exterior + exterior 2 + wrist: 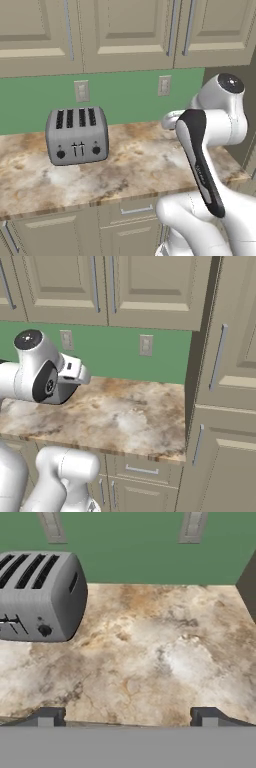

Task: Move the bowls from the cabinet to the plates on the dining table.

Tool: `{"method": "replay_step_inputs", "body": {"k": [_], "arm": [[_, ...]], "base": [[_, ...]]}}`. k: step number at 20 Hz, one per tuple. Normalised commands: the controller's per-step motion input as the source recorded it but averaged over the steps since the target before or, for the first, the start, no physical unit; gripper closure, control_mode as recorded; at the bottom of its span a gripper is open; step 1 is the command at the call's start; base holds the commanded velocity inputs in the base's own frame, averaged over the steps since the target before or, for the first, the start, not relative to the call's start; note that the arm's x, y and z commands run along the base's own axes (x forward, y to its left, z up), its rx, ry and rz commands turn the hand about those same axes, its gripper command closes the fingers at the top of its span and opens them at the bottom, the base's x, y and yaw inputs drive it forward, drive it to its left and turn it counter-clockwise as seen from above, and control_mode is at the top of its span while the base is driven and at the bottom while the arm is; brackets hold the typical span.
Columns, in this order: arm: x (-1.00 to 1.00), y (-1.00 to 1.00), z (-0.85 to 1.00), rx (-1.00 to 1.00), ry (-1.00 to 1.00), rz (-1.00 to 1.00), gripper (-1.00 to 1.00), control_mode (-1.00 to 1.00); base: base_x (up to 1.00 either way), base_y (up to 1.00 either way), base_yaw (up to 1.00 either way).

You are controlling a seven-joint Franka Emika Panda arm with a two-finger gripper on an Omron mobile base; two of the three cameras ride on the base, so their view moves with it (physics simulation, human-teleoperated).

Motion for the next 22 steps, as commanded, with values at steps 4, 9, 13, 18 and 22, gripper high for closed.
{"method": "replay_step_inputs", "body": {"k": [4,9,13,18,22], "arm": [[0.01,-0.04,0.18,0.02,-0.06,0.00,-1.00,-1.00],[0.00,0.00,0.27,0.00,-0.05,-0.03,-1.00,-1.00],[-0.12,-0.01,0.15,-0.02,0.00,-0.10,-1.00,-1.00],[-0.05,-0.42,0.15,0.00,0.00,-0.06,-1.00,-1.00],[-0.02,-0.86,0.31,0.00,0.00,-0.01,-1.00,-1.00]], "base": [[0.00,0.00,0.00],[0.00,0.00,0.00],[0.00,0.00,0.00],[0.00,0.00,0.00],[0.00,0.00,0.00]]}}
